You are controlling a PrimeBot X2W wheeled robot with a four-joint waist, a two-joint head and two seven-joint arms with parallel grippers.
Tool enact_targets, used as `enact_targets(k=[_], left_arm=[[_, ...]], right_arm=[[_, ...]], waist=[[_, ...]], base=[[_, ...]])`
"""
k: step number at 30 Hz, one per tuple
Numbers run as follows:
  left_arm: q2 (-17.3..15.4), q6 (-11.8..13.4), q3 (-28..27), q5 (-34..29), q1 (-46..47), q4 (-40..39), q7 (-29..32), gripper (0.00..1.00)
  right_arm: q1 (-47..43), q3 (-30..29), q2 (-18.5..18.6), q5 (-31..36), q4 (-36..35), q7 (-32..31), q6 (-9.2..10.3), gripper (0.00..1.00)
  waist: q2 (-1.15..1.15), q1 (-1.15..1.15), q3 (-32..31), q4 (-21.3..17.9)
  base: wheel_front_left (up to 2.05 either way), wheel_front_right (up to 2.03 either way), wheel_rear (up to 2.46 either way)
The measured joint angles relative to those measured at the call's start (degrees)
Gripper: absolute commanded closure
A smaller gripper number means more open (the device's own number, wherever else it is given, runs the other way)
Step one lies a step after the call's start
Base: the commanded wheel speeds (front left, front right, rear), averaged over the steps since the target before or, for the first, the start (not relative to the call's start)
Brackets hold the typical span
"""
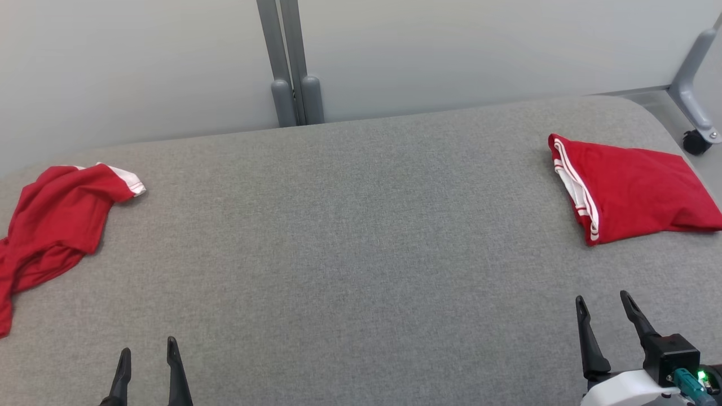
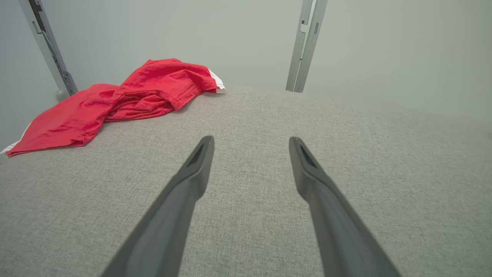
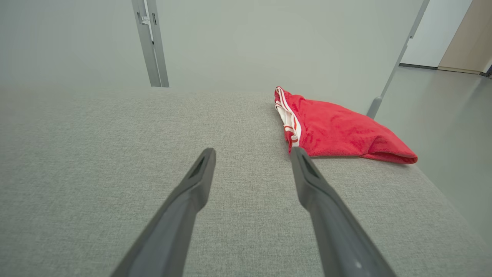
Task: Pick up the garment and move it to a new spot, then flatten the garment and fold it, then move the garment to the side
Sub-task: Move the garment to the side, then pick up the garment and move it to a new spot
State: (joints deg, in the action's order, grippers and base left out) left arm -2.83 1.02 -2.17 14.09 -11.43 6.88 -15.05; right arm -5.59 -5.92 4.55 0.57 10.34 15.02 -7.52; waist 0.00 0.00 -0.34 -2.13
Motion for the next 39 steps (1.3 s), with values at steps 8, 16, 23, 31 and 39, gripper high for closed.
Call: enact_targets(k=[8, 16, 23, 31, 39], left_arm=[[0.0, 0.0, -0.3, 0.0, -0.6, 0.9, 0.0, 0.00], [0.0, -0.5, -0.3, 0.0, -0.4, 1.0, 0.0, 0.00], [0.0, -0.5, 0.9, -0.4, 0.0, 1.3, 0.0, 0.00], [0.0, -2.0, -2.0, -2.7, -0.9, 1.7, 0.0, 0.00], [0.0, -2.7, -3.3, -2.5, -1.6, 1.0, 0.0, 0.00]], right_arm=[[-0.9, 0.6, -1.1, -0.5, -0.3, 0.0, 0.00, 0.00], [-0.9, 0.8, -1.2, -0.1, -0.5, 0.0, 0.00, 0.00], [-1.3, 2.8, -1.5, -1.0, -1.0, 0.0, 0.00, 0.00], [-1.8, 4.6, -1.6, -2.9, -0.5, 0.0, 0.00, 0.00], [-2.1, 5.0, -1.7, -3.5, 0.1, 0.0, 0.00, 0.00]], waist=[[0.00, 0.00, -1.8, 2.0], [0.00, 0.00, -1.8, 3.5], [0.00, 0.00, -1.7, 8.2], [0.00, 0.00, -2.3, 18.1], [0.00, 0.00, -2.5, 24.1]], base=[[0.00, 0.00, 0.00], [0.00, 0.00, 0.00], [0.00, 0.00, 0.00], [0.00, 0.00, 0.00], [0.00, 0.00, 0.00]])
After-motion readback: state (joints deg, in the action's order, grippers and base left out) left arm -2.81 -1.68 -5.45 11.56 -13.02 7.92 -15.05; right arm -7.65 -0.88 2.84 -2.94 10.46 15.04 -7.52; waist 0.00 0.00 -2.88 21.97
